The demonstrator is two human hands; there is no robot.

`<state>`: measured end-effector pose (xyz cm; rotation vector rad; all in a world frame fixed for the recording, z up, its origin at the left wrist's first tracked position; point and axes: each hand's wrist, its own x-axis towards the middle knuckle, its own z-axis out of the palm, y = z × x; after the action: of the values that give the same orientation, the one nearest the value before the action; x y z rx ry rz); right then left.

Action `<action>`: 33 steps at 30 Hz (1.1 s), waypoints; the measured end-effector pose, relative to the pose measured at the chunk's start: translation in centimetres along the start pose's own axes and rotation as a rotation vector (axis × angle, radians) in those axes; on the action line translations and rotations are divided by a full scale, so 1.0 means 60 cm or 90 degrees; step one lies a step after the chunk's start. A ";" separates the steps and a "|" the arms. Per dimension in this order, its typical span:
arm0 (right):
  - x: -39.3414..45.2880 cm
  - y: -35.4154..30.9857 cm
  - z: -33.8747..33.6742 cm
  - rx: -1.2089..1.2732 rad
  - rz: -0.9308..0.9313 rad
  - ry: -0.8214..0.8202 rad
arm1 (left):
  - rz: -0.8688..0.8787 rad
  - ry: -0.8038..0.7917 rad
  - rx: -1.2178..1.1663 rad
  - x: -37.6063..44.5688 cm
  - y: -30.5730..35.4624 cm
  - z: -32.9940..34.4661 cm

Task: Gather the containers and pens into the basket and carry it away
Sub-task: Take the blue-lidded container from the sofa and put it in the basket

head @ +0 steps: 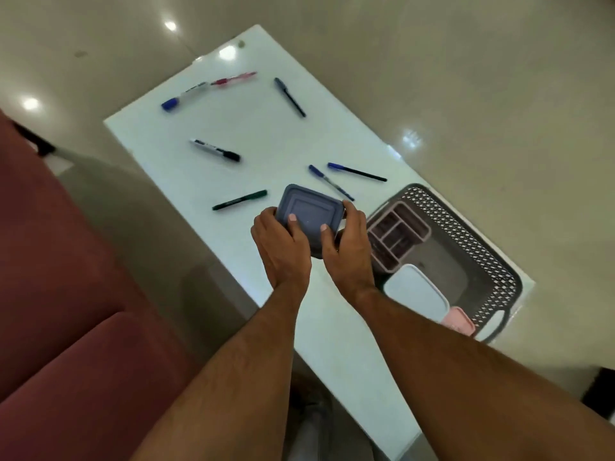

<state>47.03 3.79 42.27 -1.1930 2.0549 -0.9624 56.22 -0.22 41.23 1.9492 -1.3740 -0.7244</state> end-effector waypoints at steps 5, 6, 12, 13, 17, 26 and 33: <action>0.003 0.060 -0.093 0.013 0.039 0.078 | 0.060 -0.070 0.005 -0.064 0.062 0.071; 0.002 0.072 -0.110 0.013 0.043 0.091 | 0.068 -0.083 0.005 -0.077 0.073 0.084; -0.007 0.144 -0.203 0.034 0.096 0.179 | 0.148 -0.153 0.024 -0.145 0.130 0.153; -0.009 0.156 -0.216 0.039 0.109 0.194 | 0.159 -0.165 0.037 -0.155 0.140 0.164; -0.015 0.204 -0.263 0.051 0.154 0.238 | 0.237 -0.201 0.114 -0.189 0.172 0.203; -0.016 0.300 -0.300 0.027 0.217 0.233 | 0.319 -0.287 0.246 -0.240 0.170 0.275; -0.013 0.340 -0.292 0.019 0.261 0.188 | 0.311 -0.345 0.350 -0.253 0.159 0.303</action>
<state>24.27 16.75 36.04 -0.5991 2.3781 -1.0027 32.42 8.47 37.91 1.7233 -2.4860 -0.7055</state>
